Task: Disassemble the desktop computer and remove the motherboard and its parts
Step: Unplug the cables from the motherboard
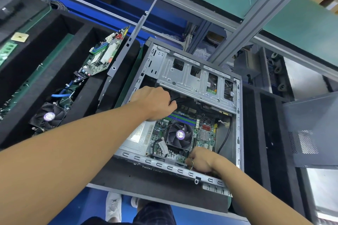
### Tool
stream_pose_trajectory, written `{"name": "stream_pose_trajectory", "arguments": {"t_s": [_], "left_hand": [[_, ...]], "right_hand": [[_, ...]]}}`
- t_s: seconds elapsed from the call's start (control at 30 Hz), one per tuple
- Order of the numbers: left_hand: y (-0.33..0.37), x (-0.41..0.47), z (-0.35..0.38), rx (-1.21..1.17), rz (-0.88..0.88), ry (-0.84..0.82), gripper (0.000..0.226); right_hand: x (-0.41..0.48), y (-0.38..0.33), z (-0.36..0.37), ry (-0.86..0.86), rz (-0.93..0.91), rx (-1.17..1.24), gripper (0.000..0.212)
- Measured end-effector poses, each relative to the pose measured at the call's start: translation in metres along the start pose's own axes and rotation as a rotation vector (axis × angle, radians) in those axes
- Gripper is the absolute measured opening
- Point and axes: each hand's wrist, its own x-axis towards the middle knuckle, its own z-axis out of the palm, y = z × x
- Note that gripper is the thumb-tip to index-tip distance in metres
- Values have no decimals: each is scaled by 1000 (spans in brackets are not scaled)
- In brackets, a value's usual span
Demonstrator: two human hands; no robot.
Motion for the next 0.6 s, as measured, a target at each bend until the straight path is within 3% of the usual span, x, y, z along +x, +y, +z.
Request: {"name": "stream_pose_trajectory", "arguments": {"t_s": [0.33, 0.47, 0.6], "left_hand": [[-2, -1, -1, 1, 8, 4, 63], [0, 0, -1, 2, 7, -6, 63], [0, 0, -1, 13, 9, -7, 63]], "right_hand": [[-9, 0, -2, 21, -56, 101, 34], [-14, 5, -3, 4, 63, 107, 29], [-21, 6, -3, 89, 53, 171, 36]]}}
